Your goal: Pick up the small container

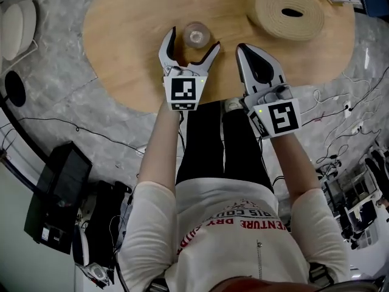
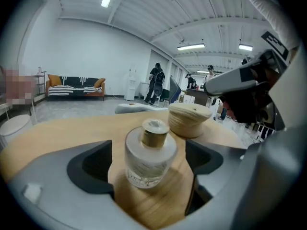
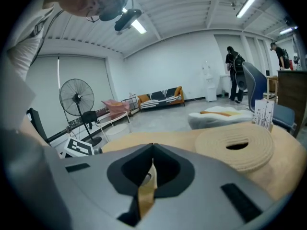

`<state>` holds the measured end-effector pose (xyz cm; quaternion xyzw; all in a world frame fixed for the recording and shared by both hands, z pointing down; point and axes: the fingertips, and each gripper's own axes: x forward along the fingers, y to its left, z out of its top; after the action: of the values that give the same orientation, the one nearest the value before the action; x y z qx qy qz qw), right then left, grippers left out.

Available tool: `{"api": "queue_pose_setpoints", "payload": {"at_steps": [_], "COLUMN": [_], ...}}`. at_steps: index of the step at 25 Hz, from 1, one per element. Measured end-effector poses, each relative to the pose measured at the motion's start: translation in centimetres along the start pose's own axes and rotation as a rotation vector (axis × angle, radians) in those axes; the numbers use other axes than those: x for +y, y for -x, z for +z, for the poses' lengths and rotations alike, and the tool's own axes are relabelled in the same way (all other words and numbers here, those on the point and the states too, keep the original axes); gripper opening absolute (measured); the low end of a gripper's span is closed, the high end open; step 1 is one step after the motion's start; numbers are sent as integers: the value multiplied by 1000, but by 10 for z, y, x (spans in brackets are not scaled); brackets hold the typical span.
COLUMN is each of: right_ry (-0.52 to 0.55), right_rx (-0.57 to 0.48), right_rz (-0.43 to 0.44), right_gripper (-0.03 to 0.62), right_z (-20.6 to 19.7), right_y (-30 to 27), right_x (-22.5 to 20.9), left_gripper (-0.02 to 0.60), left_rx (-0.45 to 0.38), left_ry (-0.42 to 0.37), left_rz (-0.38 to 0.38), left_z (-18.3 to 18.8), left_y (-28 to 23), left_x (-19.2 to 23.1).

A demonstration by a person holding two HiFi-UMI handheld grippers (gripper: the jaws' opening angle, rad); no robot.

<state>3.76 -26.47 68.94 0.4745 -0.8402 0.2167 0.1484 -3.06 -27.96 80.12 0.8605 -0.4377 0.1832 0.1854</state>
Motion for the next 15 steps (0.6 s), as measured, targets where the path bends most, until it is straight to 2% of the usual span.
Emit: {"api": "queue_pose_setpoints", "payload": {"at_steps": [5,8,14,15], "right_ry": [-15,-21,-37,-35], "right_rx": [9,8,49,50], "right_rz": [-29,-32,-25,-22], "right_gripper": [-5,-5,-5,-5], "right_z": [-8,-9,-21,-22], "right_y": [-12,-15,-16,-16], "right_x": [-14,-17,-20,-22], "left_gripper": [463,462,452,413], "left_rx": [-12,-2,114,122], "left_ry": [-27,-70,-123,-124], "left_rz": [1,45,124,142], "left_z": [0,-3,-20,-20], "left_y": [-25,-31,-39,-41], "left_x": [-2,-2,0,3]}}
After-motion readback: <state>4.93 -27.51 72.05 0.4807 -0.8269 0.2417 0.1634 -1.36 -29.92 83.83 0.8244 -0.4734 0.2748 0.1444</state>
